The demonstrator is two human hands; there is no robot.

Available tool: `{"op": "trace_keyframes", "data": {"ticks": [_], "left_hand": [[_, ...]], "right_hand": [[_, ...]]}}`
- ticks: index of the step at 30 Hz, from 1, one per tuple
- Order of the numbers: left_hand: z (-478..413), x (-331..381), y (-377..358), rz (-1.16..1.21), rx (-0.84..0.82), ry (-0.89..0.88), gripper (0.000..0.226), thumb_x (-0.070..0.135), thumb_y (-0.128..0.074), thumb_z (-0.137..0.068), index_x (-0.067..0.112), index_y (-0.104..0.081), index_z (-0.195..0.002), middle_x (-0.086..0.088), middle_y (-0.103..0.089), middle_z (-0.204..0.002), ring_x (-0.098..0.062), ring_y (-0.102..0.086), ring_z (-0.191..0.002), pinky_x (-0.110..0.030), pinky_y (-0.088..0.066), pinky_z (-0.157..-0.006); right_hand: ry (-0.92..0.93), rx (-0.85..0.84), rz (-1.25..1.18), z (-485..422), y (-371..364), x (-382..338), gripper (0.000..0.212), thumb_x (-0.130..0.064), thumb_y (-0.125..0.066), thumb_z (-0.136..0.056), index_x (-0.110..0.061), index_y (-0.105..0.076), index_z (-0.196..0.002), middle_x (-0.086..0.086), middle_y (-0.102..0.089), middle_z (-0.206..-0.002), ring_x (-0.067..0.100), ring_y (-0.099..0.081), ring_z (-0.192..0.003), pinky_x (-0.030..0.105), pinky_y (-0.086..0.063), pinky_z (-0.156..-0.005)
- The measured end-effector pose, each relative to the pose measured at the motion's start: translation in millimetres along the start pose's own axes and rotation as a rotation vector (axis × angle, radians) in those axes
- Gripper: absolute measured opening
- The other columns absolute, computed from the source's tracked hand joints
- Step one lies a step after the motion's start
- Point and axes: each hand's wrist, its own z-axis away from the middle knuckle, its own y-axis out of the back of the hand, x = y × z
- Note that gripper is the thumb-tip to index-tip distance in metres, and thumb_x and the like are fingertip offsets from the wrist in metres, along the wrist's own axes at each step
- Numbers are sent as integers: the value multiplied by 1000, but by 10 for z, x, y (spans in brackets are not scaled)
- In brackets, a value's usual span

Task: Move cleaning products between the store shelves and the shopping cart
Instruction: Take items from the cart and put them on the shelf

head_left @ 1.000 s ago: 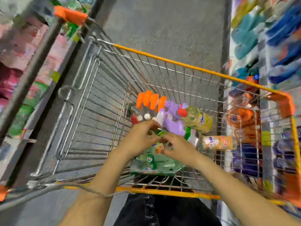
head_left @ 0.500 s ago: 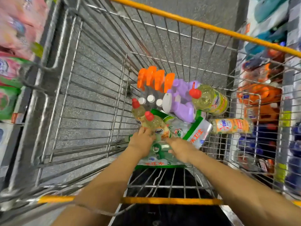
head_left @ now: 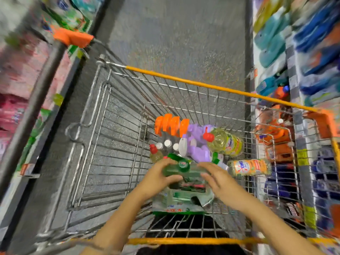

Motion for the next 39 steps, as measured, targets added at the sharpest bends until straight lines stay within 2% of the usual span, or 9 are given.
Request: {"op": "trace_keyframes", "data": {"ticks": [5, 9, 12, 16, 21, 25, 29, 35, 39], "left_hand": [[342, 746, 165, 293, 155, -140, 21, 28, -60, -88, 20, -62, -106, 17, -67, -86, 0, -61, -77, -16, -48, -71], [547, 1267, 95, 355, 205, -196, 37, 53, -42, -81, 29, -64, -100, 25, -70, -83, 4, -63, -79, -25, -49, -76], [646, 1576, 43, 387, 312, -254, 47, 64, -44, -84, 24, -64, -97, 8, -71, -84, -16, -65, -85, -35, -51, -79], [736, 1853, -18, 353, 316, -313, 47, 66, -42, -86, 28, -63, -102, -3, -71, -101, -23, -66, -101, -50, -48, -96], [835, 2111, -122, 305, 304, -345, 44, 64, -40, -88, 29, -65, -98, 1, -72, -100, -19, -66, -101, -51, -45, -99], [942, 2195, -211, 304, 281, -408, 49, 62, -41, -91, 21, -65, -100, 0, -73, -98, -17, -67, -99, -50, -44, -101], [1066, 2263, -317, 322, 219, -434, 65, 78, -46, -78, 20, -65, -100, -2, -74, -98, -21, -68, -99, -53, -46, -98], [1426, 2315, -440, 282, 18, -500, 55, 79, -45, -76, 34, -68, -96, 2, -74, -100, -21, -68, -102, -54, -45, -99], [1826, 2373, -585, 267, -71, -596, 46, 61, -46, -85, 23, -68, -100, 1, -75, -99, -21, -68, -100, -53, -46, -99]], "right_hand": [[82, 345, -315, 174, 460, -675, 27, -33, -35, -100, -30, -61, -108, -17, -66, -100, -4, -58, -98, 10, -42, -85], [73, 523, -524, 274, 721, -1010, 33, -56, -44, -96, -34, -67, -105, -12, -68, -104, 13, -62, -104, 42, -47, -99], [96, 558, -701, 411, 869, -1144, 58, -84, -54, -69, -44, -65, -110, -5, -67, -120, 25, -59, -118, 59, -42, -103], [178, 512, -763, 611, 1033, -1234, 60, -74, -66, -68, -40, -63, -118, 0, -66, -123, 26, -60, -118, 56, -45, -101], [204, 578, -850, 804, 1207, -1330, 33, -34, -52, -88, -25, -62, -118, 5, -72, -110, 20, -70, -94, 33, -58, -75], [226, 642, -824, 1022, 1224, -1352, 31, -37, -52, -87, -30, -64, -115, 5, -71, -112, 25, -69, -101, 45, -54, -87], [233, 717, -841, 1317, 1151, -1426, 36, -35, -51, -86, -25, -60, -119, 4, -73, -108, 22, -70, -95, 39, -58, -79], [247, 908, -842, 1895, 898, -1623, 36, -33, -51, -88, -23, -60, -121, 7, -71, -109, 29, -69, -98, 55, -54, -89], [288, 1092, -800, 2406, 590, -1769, 28, -30, -50, -93, -31, -64, -117, 7, -67, -120, 34, -65, -107, 52, -54, -90]]}}
